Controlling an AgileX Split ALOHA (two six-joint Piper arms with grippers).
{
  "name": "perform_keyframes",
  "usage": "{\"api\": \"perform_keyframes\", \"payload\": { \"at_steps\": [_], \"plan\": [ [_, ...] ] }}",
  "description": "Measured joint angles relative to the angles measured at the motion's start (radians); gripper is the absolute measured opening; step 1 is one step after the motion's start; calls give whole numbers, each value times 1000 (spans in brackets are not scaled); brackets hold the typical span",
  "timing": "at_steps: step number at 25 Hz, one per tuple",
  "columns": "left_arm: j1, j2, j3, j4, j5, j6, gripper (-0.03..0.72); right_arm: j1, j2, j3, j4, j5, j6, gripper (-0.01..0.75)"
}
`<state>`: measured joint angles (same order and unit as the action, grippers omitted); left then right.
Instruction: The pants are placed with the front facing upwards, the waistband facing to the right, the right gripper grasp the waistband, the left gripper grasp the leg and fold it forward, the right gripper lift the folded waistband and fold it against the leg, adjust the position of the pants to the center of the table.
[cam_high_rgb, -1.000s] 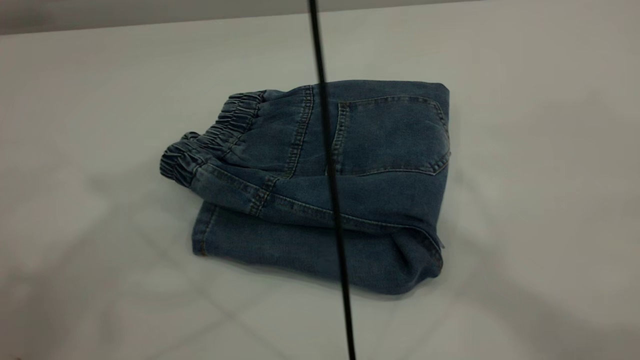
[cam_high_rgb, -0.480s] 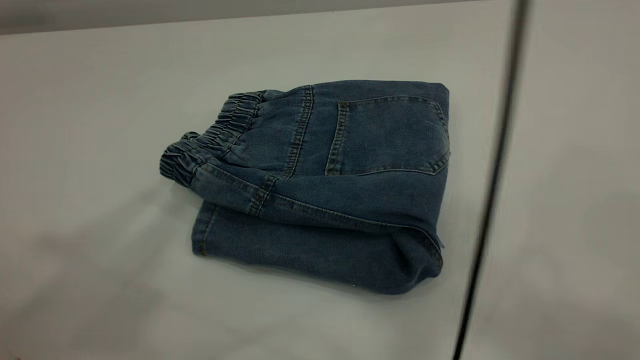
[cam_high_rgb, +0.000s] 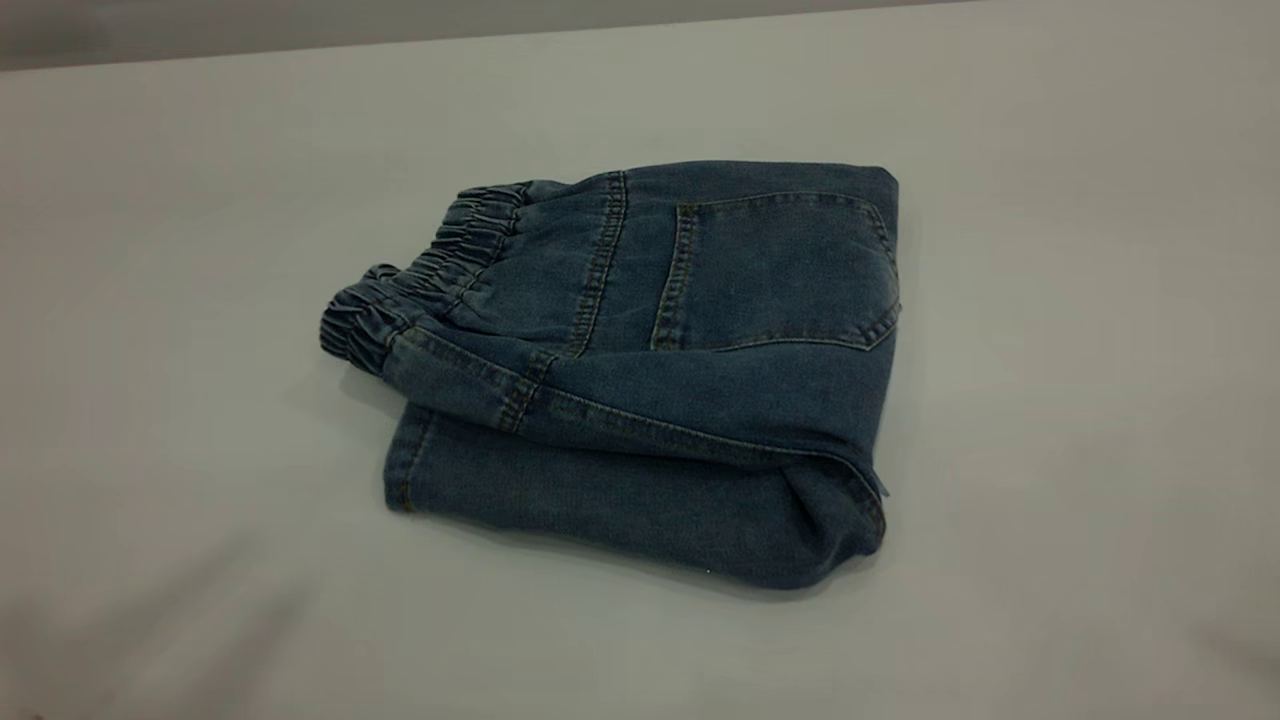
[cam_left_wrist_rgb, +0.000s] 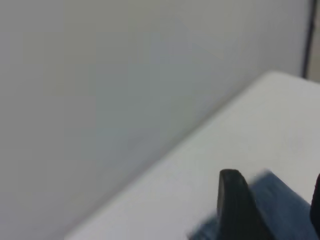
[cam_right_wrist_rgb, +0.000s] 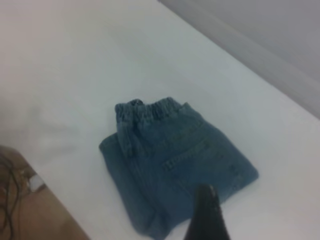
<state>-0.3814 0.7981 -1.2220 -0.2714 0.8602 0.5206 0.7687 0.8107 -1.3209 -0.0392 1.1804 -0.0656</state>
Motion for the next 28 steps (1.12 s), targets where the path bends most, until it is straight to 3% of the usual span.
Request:
{"api": "perform_keyframes", "payload": {
  "at_steps": [6, 16, 21, 28],
  "plan": [
    [0, -163, 181, -29, 12, -95, 333, 0, -298, 308, 7, -138, 92, 426],
    [0, -497, 448, -1, 135, -235, 333, 0, -648, 751, 39, -149, 170, 426],
    [0, -632, 522, 80, 212, -315, 333, 0, -721, 817, 33, -111, 161, 426],
    [0, -683, 650, 124, 197, -375, 333, 0, -724, 816, 33, -116, 156, 426]
  ]
}}
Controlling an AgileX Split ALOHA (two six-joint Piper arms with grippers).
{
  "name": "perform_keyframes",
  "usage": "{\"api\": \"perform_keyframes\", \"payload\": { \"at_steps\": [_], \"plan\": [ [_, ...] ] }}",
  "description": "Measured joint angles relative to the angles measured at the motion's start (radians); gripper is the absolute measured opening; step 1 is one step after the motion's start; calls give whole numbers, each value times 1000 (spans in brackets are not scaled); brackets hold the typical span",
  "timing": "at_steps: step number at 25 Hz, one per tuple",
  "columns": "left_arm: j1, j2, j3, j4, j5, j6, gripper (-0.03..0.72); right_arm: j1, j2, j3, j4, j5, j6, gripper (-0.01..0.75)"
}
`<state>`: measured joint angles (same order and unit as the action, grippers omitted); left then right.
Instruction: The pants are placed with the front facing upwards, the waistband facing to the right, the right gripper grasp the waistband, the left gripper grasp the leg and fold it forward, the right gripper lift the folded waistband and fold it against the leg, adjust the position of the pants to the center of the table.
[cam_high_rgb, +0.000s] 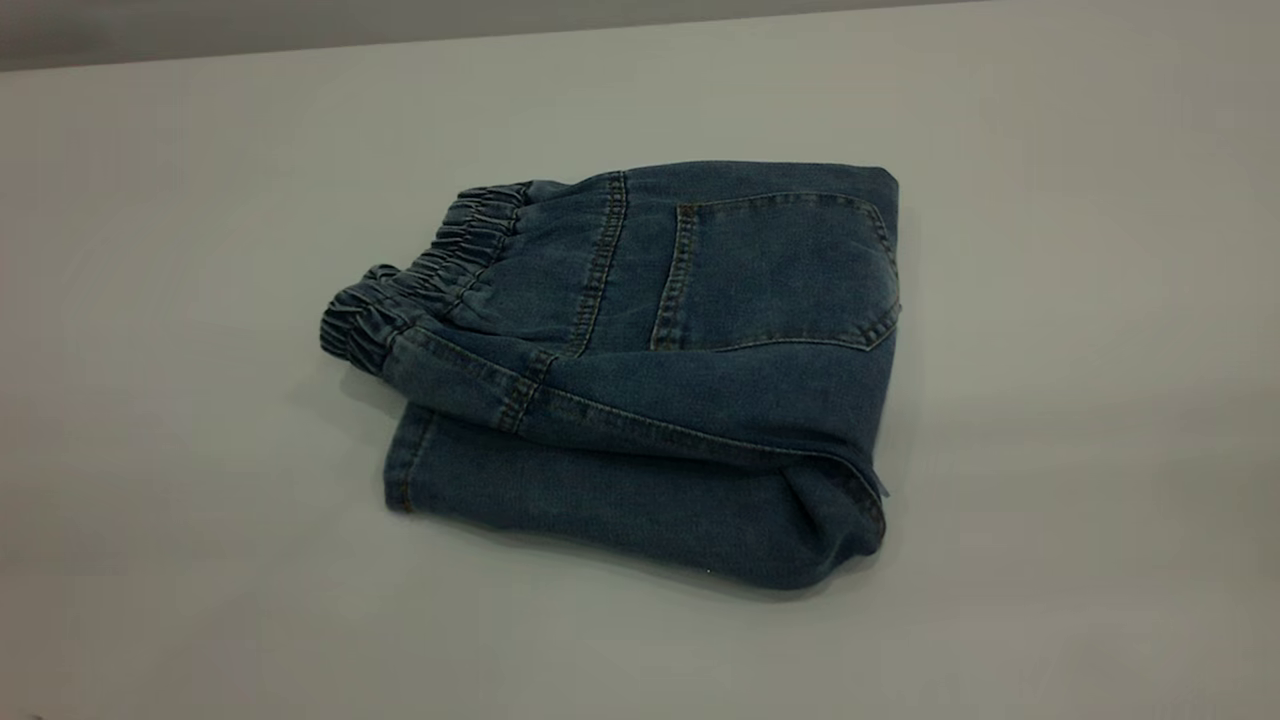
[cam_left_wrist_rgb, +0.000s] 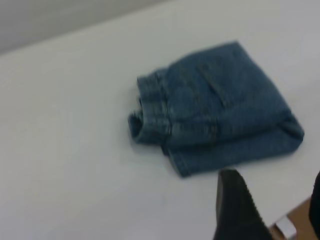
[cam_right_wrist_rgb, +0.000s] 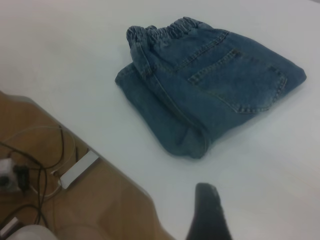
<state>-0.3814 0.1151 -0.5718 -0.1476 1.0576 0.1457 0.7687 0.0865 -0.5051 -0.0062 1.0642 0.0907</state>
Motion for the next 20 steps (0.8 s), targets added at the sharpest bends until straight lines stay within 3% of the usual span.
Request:
{"api": "perform_keyframes", "payload": {
  "at_steps": [12, 15, 20],
  "plan": [
    [0, 1, 66, 9, 27, -2, 333, -18, -5, -1, 6, 1, 1, 426],
    [0, 1, 66, 9, 27, -2, 333, -103, -5, -1, 6, 2, 1, 426],
    [0, 1, 66, 8, 27, -2, 333, -366, -11, -1, 6, 2, 1, 426]
  ]
}}
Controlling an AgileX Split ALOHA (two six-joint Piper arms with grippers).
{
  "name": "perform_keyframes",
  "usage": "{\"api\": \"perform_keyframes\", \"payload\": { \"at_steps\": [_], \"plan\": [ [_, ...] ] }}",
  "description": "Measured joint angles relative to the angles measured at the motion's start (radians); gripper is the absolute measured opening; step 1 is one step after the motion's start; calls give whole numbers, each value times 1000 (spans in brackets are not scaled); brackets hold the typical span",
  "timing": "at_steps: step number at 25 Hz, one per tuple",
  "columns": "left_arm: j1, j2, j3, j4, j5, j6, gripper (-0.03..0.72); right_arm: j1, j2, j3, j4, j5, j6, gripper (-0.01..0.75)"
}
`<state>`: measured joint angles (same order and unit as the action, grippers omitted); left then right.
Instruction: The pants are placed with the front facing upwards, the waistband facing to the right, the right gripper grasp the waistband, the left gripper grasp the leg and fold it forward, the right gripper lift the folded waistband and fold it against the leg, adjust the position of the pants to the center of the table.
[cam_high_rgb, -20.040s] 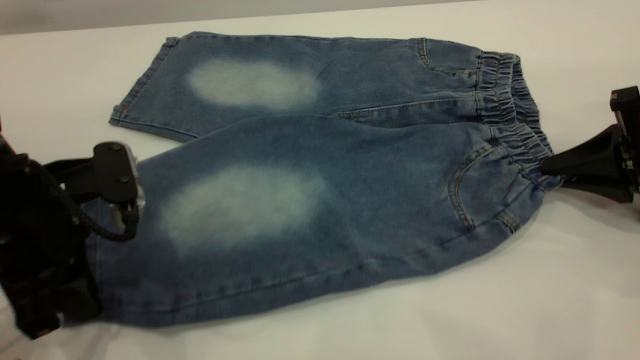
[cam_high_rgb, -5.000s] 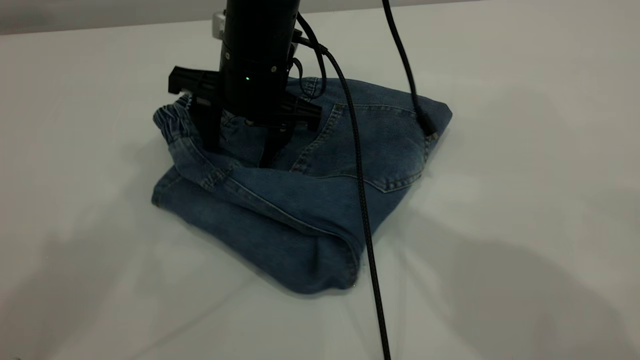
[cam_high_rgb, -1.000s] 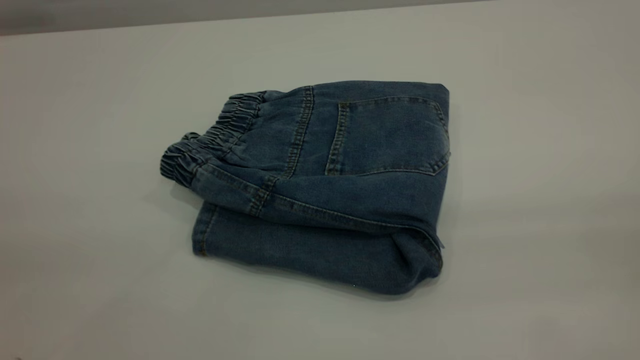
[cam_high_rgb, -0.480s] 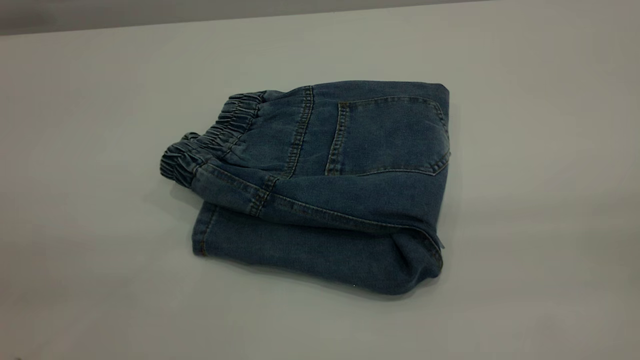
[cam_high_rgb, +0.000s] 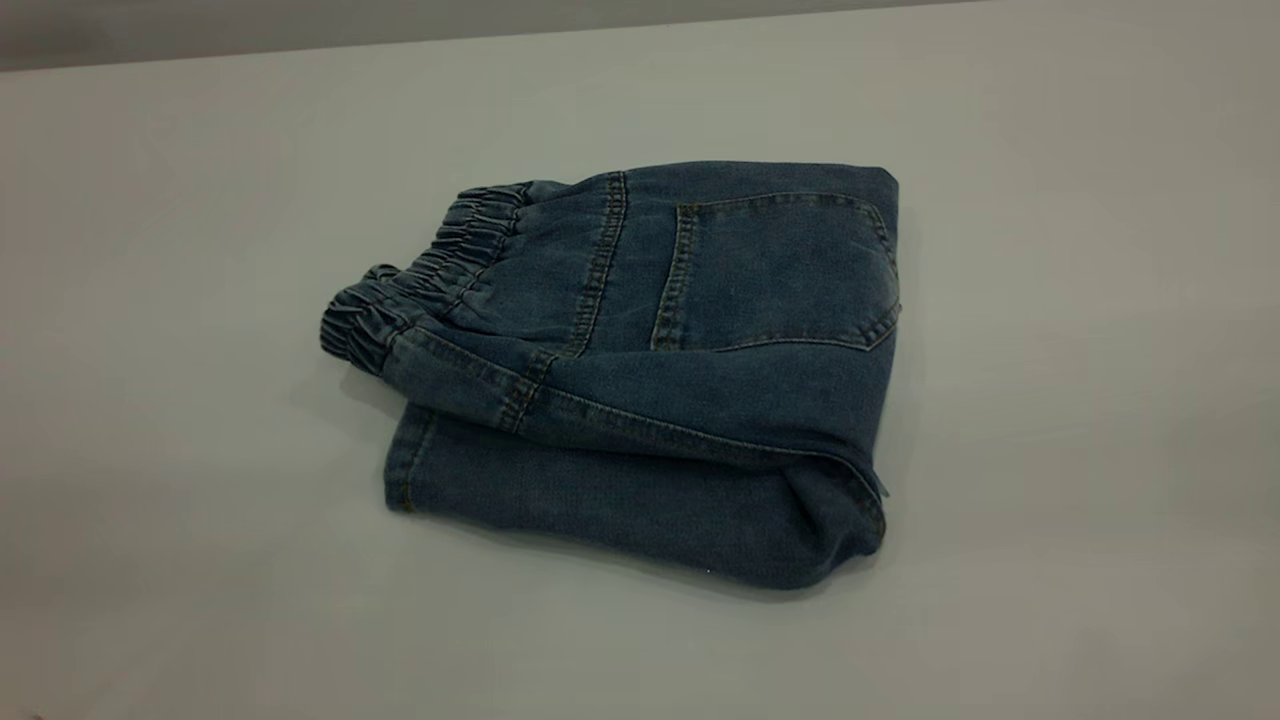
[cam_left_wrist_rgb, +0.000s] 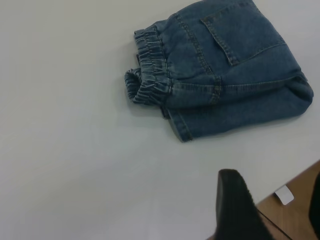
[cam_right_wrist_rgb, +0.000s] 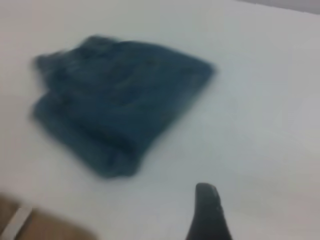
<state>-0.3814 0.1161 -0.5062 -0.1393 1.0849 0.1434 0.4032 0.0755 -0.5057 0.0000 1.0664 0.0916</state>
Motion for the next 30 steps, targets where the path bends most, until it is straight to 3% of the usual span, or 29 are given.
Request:
{"api": "perform_keyframes", "payload": {
  "at_steps": [4, 8, 18, 20, 30],
  "plan": [
    [0, 0, 0, -1, 0, 0, 333, -192, -62, 0, 0, 0, 0, 426],
    [29, 0, 0, -7, 2, 0, 333, -300, -77, -1, 0, 1, 0, 426],
    [365, -12, 0, -21, 2, 0, 333, -309, -75, -1, 0, -1, 0, 426],
    [390, -42, 0, -21, 2, 0, 333, -309, -75, -1, 0, -1, 0, 426],
    [385, -117, -1, -21, 5, 1, 333, -309, -75, -1, 0, -1, 0, 426]
  ]
}}
